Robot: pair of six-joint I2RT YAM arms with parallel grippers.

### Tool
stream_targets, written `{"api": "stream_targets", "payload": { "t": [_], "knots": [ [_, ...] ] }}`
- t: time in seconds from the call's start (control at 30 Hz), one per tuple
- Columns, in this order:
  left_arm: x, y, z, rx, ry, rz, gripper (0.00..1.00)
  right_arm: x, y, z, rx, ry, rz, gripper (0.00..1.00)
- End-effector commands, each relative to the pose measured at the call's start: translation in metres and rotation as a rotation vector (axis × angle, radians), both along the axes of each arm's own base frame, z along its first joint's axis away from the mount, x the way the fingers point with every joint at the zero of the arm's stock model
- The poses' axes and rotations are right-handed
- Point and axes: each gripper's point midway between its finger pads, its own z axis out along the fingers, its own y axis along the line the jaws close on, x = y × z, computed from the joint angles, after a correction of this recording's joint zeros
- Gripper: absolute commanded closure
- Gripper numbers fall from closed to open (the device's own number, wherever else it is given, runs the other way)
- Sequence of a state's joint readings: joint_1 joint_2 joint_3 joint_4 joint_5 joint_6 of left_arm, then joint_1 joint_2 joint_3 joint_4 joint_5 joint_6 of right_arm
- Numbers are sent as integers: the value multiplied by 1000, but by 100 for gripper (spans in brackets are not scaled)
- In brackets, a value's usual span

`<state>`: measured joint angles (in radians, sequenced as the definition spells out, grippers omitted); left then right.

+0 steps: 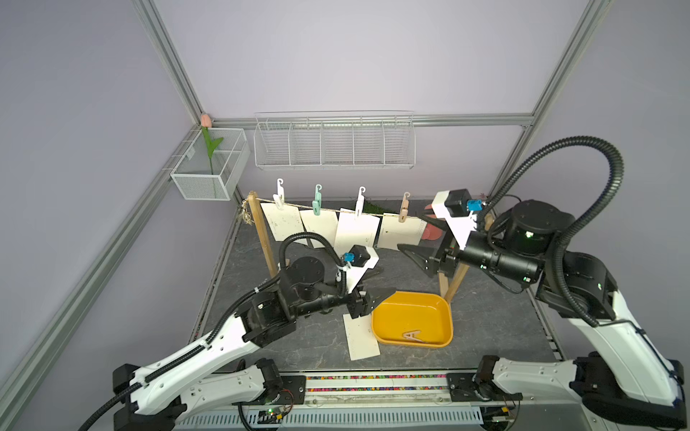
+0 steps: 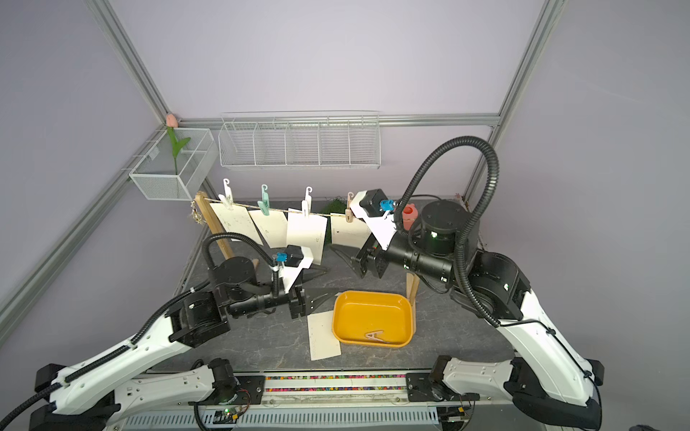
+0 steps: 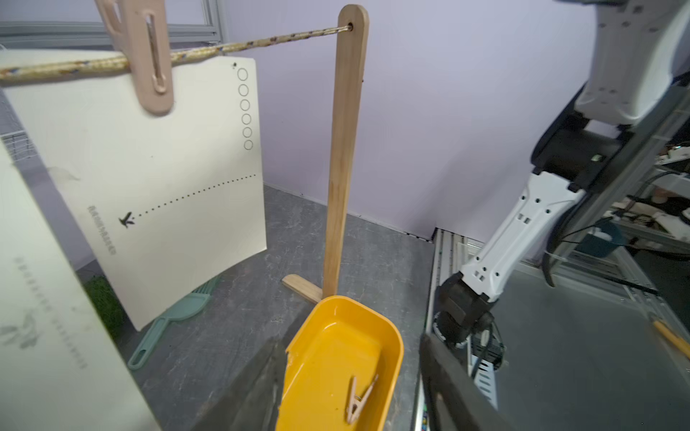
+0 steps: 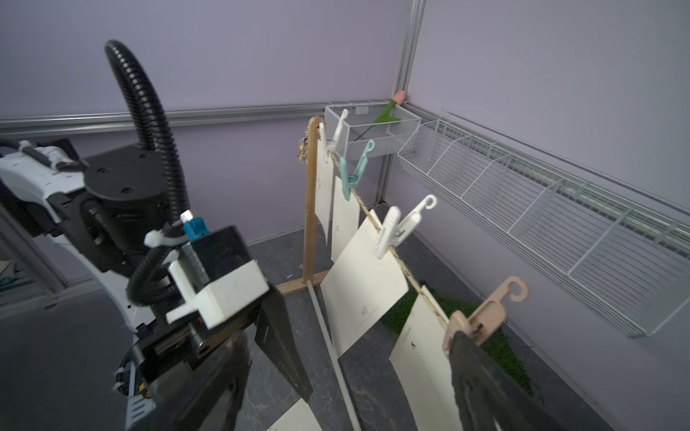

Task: Remove the postcards from the strings
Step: Pinch the postcard on the clothesline.

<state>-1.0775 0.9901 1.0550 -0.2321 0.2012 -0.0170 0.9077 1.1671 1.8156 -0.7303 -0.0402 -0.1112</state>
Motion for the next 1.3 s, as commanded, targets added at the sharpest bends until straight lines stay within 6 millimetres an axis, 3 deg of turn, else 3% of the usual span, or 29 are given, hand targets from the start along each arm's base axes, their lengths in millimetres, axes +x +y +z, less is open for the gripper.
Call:
{"api": "stream_targets", "payload": {
  "t": [0.0, 0.17, 0.43, 0.6, 0.87, 1.03, 1.27],
  "knots": [
    [22, -1, 37, -74, -139, 72, 40, -1, -8, 11, 28, 10, 41, 14],
    [51, 4, 37, -72, -149, 127, 40, 7, -13, 1, 8, 54, 68, 12],
    [73, 4, 36, -27, -201, 152, 38, 16, -18, -3, 14, 96, 101, 10],
    [99, 3, 34, -8, -189, 163, 38, 17, -17, -6, 4, 113, 139, 10],
    [110, -11, 27, 39, -223, 115, 39, 21, -16, -10, -23, 119, 155, 10],
    [101, -14, 30, 38, -251, 58, 52, 27, -18, -7, -15, 118, 150, 13],
    [89, -15, 28, 45, -246, -3, 82, 37, -15, -6, -11, 131, 166, 18]
  ]
}}
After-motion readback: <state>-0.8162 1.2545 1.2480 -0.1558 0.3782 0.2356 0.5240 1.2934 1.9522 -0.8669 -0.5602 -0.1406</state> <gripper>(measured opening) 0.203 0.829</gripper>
